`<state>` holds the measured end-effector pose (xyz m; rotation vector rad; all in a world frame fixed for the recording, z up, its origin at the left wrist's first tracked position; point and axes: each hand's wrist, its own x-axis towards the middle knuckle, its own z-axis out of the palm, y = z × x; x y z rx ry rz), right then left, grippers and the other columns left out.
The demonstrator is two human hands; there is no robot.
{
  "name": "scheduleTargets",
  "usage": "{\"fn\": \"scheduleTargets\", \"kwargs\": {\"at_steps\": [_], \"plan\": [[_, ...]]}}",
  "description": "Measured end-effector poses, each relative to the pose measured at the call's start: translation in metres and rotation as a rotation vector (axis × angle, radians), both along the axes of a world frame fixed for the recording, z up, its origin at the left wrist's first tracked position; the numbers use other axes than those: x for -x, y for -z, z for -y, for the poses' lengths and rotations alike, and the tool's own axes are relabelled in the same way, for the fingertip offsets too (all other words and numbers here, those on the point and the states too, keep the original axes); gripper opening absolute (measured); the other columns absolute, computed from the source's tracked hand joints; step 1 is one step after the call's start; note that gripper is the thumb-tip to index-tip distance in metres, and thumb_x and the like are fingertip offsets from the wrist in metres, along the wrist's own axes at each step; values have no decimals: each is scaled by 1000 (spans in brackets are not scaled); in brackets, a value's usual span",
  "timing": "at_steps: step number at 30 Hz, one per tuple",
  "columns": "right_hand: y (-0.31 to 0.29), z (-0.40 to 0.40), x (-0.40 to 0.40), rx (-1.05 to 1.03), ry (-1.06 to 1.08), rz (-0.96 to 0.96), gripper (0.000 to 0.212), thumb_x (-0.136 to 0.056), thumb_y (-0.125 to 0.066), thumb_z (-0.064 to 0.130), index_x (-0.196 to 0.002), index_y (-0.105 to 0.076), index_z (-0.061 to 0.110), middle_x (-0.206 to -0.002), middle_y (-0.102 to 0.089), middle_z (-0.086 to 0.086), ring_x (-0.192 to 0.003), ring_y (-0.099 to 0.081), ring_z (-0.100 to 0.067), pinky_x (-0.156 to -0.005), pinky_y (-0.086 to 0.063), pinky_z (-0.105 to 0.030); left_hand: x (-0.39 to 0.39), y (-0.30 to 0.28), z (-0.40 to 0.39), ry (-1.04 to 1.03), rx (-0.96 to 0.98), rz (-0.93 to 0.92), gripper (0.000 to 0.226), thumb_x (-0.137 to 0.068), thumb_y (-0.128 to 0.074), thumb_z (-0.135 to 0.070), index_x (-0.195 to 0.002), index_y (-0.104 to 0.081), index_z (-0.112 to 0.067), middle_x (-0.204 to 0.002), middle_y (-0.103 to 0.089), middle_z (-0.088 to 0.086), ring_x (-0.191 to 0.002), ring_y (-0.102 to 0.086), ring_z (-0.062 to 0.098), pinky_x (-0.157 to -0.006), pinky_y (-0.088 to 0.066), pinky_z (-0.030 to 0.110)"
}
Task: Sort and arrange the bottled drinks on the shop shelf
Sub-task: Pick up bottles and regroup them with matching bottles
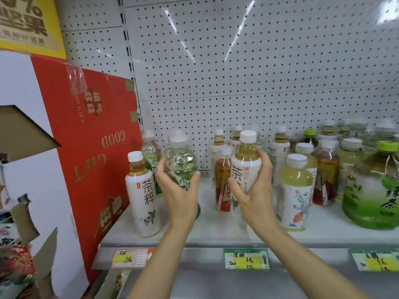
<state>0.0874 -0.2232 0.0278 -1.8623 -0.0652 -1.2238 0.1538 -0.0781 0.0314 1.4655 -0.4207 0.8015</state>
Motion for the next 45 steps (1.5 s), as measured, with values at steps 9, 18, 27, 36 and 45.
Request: {"fn": "scheduleTargets", "kwargs": {"at_steps": [9, 18, 27, 36, 45], "plan": [[15, 19, -19, -101, 120, -58, 87, -86, -73, 16, -152, -16, 19, -150, -30, 2, -133, -31, -9, -108, -24, -22, -55, 13, 22, 25, -127, -137, 86, -87, -74, -18, -149, -14, -14, -154, -22, 12, -139, -27, 14, -116, -26, 31], [24, 31, -35, -95, 209, -121, 89, -86, -72, 16, -153, -14, 18, -152, -33, -8, -137, -33, -19, -115, -31, -43, -16, 19, 5, -74, -341, -177, 92, -95, -63, -20, -159, 2, -17, -167, -6, 2, -153, -7, 15, -124, -13, 35], [22, 26, -35, -24, 276, -174, 89, -92, -67, 20, -156, -6, 12, -152, -29, -16, -133, -27, -18, -104, -18, -22, -7, 16, -69, -403, -101, -156, 99, -76, -84, -29, -153, -25, -9, -152, -31, 15, -141, -27, 25, -118, -25, 49], [42, 23, -25, 227, 419, -177, 85, -96, -57, 14, -156, 1, 3, -165, -1, -12, -150, 4, -12, -118, 7, -17, -32, 28, -82, -194, -74, -224, 77, -86, -75, -29, -146, -27, -36, -136, -51, 4, -121, -51, 29, -96, -46, 61], [54, 30, -8, 453, 480, -206, 85, -90, -62, 13, -156, -9, 3, -164, -10, -13, -152, -10, -25, -123, -18, -39, 44, -6, -17, 306, -26, -67, 70, -88, -70, -39, -145, -30, -39, -138, -52, -10, -127, -51, 9, -107, -42, 40]]}}
